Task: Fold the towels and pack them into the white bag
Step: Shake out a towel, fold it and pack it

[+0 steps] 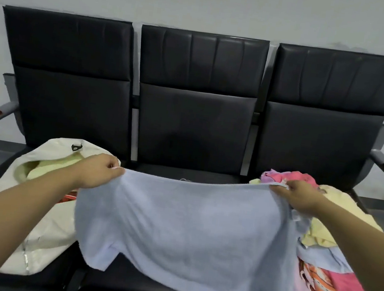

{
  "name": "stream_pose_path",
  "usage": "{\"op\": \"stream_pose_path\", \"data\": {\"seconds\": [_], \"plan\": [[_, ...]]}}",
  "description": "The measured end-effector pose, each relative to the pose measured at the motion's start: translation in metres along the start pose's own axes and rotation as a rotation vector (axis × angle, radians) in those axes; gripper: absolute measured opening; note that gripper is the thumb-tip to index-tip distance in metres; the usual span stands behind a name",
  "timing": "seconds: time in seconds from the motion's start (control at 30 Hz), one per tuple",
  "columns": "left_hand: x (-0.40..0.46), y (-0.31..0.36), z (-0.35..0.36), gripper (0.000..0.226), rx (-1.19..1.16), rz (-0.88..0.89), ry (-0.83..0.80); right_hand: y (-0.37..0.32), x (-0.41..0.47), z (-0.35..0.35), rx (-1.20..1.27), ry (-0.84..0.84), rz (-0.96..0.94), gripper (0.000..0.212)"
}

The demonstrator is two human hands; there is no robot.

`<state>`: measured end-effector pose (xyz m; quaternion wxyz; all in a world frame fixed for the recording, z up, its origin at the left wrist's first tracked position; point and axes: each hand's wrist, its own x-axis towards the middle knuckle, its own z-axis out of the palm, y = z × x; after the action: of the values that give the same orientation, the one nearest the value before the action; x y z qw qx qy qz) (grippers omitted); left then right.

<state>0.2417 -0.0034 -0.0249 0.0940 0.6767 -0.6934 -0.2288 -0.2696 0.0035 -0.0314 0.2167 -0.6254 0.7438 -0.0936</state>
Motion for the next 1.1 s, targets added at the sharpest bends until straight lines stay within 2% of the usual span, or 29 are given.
{"op": "stream_pose_path", "data": {"seconds": [0.13,0.23,0.33,0.4,0.47,0.57,0.63,0.7,0.83,0.97,1.1], "plan": [[0.047,-0.002,0.039,0.03,0.208,-0.066,0.045,0.014,0.035,0.033,-0.163,-0.018,0.049,0.04],[0.08,-0.007,0.067,0.028,0.317,-0.091,0.067,0.029,0.062,0.052,-0.231,-0.026,0.082,0.042],[0.104,-0.006,0.088,0.024,0.289,-0.08,0.099,0.042,0.091,0.064,-0.273,-0.012,0.133,0.043],[0.121,-0.003,0.101,0.026,0.24,-0.138,0.134,0.051,0.113,0.07,-0.289,-0.021,0.168,0.04],[0.14,0.0,0.113,0.027,0.097,-0.253,0.11,0.055,0.13,0.073,-0.284,-0.019,0.211,0.032],[0.165,0.003,0.126,0.022,-0.366,-0.493,0.038,0.051,0.147,0.073,-0.246,-0.044,0.22,0.02],[0.181,0.001,0.137,0.022,-0.598,-0.569,0.004,0.05,0.16,0.072,-0.14,-0.004,0.247,0.032],[0.19,-0.004,0.149,0.023,-0.629,-0.552,-0.032,0.051,0.171,0.073,-0.16,0.009,0.228,0.039],[0.208,-0.014,0.168,0.025,-0.231,-0.412,0.059,0.05,0.177,0.077,-0.096,0.089,0.168,0.028],[0.201,0.005,0.178,0.045,-0.134,-0.297,0.066,0.057,0.172,0.088,-0.112,0.165,0.074,0.034],[0.184,0.049,0.198,0.035,-0.21,-0.157,-0.01,0.066,0.158,0.086,-0.115,0.22,0.067,0.042]]}}
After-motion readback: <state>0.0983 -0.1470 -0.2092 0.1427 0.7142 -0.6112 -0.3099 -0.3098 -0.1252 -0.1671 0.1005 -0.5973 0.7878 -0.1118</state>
